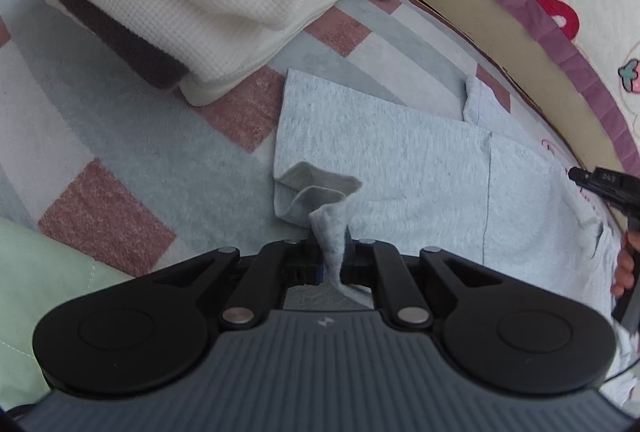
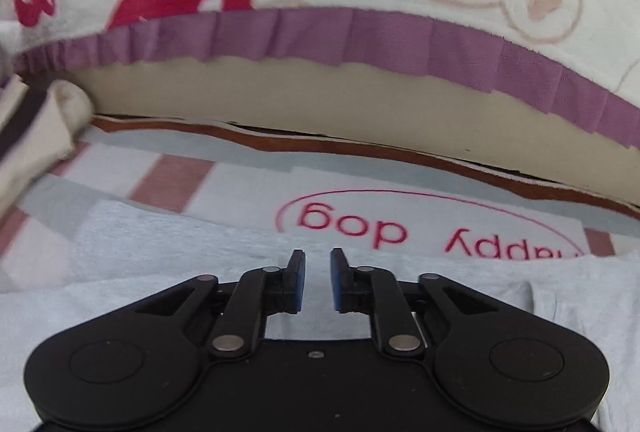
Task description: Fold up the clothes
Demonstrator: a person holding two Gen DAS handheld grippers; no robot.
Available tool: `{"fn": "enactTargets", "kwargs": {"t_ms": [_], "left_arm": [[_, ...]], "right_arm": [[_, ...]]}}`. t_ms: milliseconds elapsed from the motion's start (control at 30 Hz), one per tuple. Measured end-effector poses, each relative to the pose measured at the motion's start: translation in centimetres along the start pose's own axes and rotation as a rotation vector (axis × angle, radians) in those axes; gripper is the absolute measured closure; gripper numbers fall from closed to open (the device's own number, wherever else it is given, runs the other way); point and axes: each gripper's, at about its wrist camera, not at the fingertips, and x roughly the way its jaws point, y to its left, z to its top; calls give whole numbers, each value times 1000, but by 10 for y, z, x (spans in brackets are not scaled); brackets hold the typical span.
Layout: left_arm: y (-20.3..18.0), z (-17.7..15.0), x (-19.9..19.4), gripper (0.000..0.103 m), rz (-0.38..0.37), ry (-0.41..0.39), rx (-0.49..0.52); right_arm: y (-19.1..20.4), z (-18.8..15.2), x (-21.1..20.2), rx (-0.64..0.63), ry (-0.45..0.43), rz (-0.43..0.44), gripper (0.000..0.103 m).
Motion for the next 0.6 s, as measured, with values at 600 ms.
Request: {"fn": "enactTargets", "kwargs": {"t_ms": [600], "left_arm": [[-27, 3, -17, 96, -149, -112, 122]], "right_arm": [[128, -123, -90, -391, 184, 437, 58]]}}
